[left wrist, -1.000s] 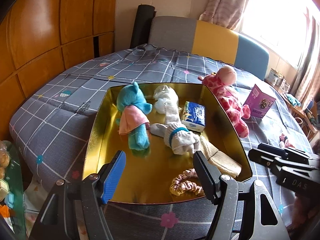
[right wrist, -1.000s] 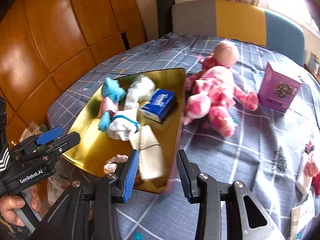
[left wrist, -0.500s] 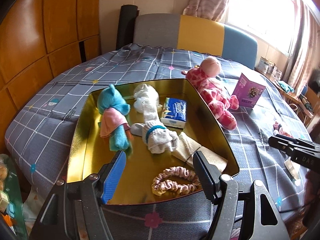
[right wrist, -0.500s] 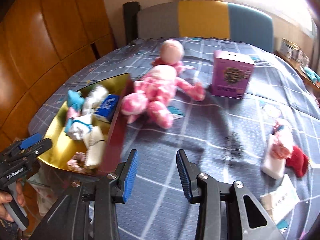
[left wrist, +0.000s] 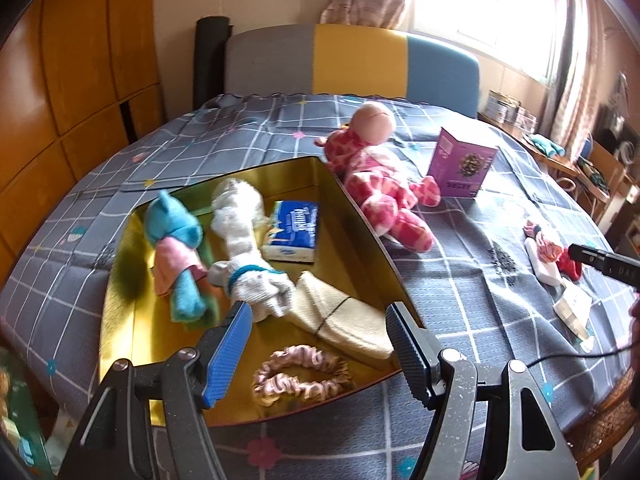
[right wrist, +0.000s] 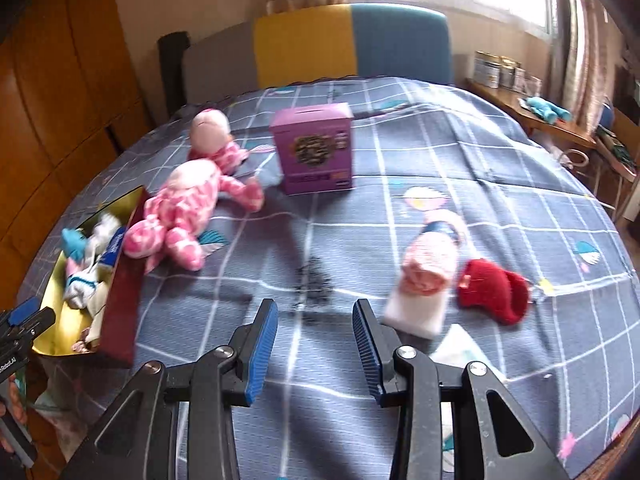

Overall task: Organize soft objects
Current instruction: 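Grasp the white wet-wipes pack with right tool while left grasps the pink dishcloth roll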

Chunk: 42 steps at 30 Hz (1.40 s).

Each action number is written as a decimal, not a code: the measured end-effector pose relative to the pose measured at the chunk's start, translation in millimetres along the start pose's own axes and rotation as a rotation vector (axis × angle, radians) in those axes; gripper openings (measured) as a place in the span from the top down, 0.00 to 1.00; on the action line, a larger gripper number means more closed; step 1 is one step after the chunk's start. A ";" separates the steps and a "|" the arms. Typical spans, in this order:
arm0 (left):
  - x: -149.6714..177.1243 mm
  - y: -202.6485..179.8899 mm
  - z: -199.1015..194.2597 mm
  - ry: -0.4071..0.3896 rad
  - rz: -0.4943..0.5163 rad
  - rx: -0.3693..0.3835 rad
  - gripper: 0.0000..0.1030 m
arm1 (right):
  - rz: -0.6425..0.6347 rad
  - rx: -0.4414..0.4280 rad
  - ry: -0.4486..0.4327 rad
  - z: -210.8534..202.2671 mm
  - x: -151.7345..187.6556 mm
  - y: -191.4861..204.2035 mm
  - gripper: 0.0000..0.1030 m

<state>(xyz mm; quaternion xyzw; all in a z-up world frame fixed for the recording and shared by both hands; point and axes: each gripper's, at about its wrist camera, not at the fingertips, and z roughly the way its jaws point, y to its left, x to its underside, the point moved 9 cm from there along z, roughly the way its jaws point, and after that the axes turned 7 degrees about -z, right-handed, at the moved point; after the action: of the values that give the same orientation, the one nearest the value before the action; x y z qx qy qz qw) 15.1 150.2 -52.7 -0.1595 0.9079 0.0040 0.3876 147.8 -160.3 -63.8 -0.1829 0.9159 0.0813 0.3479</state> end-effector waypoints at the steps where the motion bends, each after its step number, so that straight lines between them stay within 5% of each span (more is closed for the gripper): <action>1: -0.9 -4.4 1.0 0.001 0.009 0.006 0.32 | 0.009 0.016 0.000 -2.4 1.0 -8.0 0.62; 20: -11.7 -116.8 34.7 0.071 0.201 0.184 0.32 | 0.310 0.227 0.014 -40.4 44.7 -140.9 0.62; 30: -2.3 -195.0 65.9 0.193 0.256 0.300 0.32 | 0.479 0.117 -0.011 -37.9 58.8 -159.9 0.62; 42: -16.4 -313.1 100.8 0.241 0.371 0.399 0.26 | 0.499 0.062 -0.040 -38.5 56.7 -158.4 0.62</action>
<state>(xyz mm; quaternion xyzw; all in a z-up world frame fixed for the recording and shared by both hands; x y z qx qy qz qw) 188.3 -129.0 -75.2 0.0893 0.9439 -0.1225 0.2933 147.2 -332.4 -76.3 0.0612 0.9277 0.1402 0.3406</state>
